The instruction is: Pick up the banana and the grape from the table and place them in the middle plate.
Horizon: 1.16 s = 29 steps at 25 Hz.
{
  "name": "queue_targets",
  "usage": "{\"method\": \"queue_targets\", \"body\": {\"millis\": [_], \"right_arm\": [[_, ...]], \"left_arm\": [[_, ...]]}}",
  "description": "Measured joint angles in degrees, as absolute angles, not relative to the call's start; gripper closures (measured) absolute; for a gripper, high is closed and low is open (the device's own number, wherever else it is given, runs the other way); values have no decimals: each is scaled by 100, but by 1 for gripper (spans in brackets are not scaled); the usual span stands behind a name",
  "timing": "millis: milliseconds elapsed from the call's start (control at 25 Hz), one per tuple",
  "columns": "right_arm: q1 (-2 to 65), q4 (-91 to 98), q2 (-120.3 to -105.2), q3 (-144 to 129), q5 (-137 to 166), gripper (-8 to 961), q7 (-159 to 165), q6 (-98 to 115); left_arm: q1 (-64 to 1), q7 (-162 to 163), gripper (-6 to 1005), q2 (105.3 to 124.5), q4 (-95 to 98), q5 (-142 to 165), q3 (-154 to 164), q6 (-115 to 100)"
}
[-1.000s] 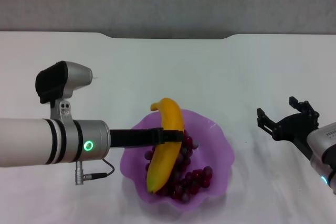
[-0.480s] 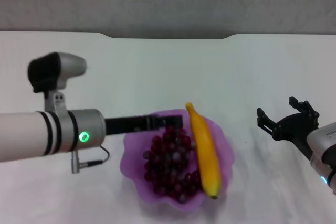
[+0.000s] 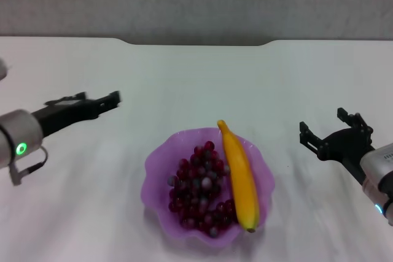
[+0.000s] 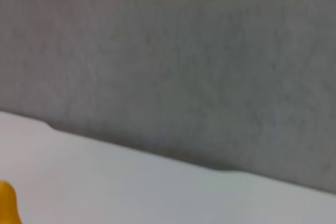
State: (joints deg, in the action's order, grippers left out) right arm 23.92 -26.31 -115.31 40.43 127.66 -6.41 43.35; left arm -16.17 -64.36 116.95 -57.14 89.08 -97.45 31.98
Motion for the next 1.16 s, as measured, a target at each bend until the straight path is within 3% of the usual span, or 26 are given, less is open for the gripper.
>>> {"method": "queue_targets", "body": {"millis": [400, 520, 1160], "right_arm": [[2382, -2592, -11531, 3884, 12768, 53, -639, 4658], [2382, -2580, -11531, 3883, 12755, 53, -639, 4714], [2376, -2287, -11564, 3822, 12720, 52, -666, 5040]], "left_arm": [[-1701, -12851, 106, 11764, -3340, 3290, -9634, 3837], [-2016, -15643, 105, 11767, -1794, 1040, -9630, 5350], [-2217, -15629, 105, 11772, -1353, 597, -9620, 4909]]}}
